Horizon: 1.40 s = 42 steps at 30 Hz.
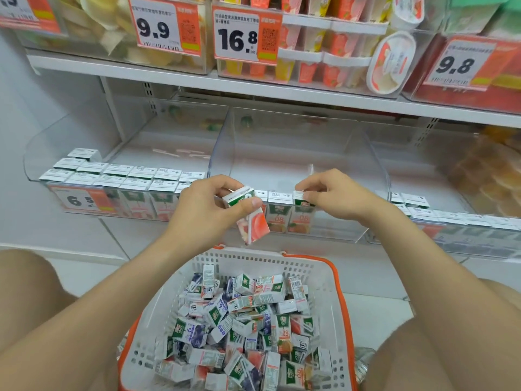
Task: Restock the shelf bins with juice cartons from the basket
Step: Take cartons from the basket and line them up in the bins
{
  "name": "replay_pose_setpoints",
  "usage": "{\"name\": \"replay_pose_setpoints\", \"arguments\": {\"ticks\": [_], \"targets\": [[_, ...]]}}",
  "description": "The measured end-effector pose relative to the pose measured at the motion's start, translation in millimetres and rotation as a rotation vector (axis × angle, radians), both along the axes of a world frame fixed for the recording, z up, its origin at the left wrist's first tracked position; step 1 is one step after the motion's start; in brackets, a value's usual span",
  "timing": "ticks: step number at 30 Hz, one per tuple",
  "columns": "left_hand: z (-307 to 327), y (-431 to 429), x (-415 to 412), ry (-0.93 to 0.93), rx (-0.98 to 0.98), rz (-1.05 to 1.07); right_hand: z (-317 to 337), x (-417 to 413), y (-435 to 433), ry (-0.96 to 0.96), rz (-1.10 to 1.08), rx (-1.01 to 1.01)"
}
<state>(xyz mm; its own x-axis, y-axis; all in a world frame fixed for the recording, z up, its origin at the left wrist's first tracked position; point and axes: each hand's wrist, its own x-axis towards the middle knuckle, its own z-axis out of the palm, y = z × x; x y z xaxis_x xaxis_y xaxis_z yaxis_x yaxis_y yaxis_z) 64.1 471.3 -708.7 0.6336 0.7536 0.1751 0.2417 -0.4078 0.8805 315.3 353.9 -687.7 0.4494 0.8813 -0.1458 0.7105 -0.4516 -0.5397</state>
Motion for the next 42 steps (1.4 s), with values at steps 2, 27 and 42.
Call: {"name": "replay_pose_setpoints", "arguments": {"ticks": [2, 27, 42], "targets": [[3, 0, -2, -0.005, 0.004, 0.034, -1, -7, -1, -0.185, 0.016, 0.008], [35, 46, -74, -0.267, -0.452, -0.056, 4, -152, 52, 0.569, 0.111, 0.599], [14, 134, -143, 1.091, 0.313, 0.235, 26, -211, 189, 0.064, 0.171, 0.706]]}}
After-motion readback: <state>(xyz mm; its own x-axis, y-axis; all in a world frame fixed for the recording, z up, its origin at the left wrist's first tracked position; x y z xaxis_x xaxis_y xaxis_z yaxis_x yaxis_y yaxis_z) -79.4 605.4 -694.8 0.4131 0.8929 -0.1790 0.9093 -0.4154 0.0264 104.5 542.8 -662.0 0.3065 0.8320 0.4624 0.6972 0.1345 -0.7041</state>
